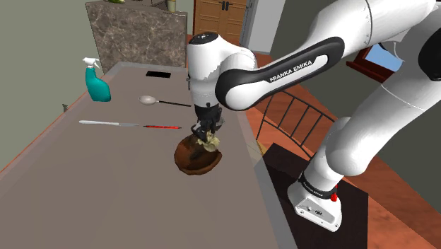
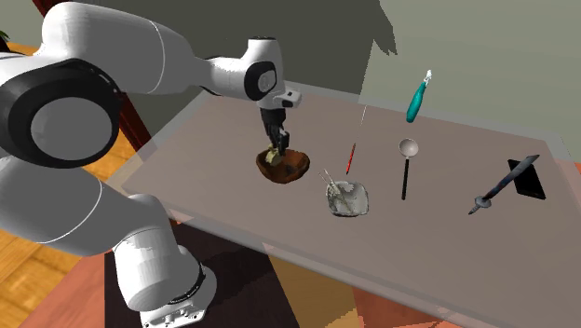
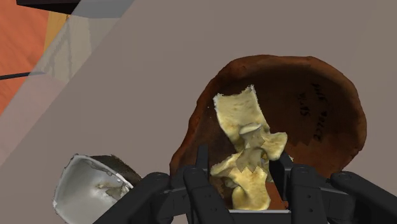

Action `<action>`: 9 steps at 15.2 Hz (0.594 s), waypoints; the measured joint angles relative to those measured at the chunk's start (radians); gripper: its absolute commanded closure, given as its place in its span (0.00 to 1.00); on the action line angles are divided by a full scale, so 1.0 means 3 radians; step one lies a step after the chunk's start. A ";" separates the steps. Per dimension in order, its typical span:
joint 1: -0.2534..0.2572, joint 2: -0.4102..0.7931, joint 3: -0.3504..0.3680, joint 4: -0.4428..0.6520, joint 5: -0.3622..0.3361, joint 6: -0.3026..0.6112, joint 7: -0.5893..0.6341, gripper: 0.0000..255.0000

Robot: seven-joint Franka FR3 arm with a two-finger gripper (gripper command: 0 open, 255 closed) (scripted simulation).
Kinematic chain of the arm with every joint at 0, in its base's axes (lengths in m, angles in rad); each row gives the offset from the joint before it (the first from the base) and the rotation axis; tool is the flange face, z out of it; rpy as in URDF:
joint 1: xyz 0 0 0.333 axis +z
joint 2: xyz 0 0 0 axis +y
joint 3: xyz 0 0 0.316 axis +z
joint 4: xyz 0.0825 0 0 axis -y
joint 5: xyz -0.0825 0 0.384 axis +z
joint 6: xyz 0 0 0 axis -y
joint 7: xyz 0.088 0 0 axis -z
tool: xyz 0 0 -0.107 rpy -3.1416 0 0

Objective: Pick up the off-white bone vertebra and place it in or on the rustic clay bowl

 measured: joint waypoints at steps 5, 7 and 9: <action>-0.0008 0.0084 0.0016 -0.0080 -0.0047 0.0152 0.0053 1.00; -0.0008 0.0086 0.0016 -0.0084 -0.0048 0.0158 0.0055 1.00; -0.0008 0.0087 0.0016 -0.0084 -0.0049 0.0159 0.0056 1.00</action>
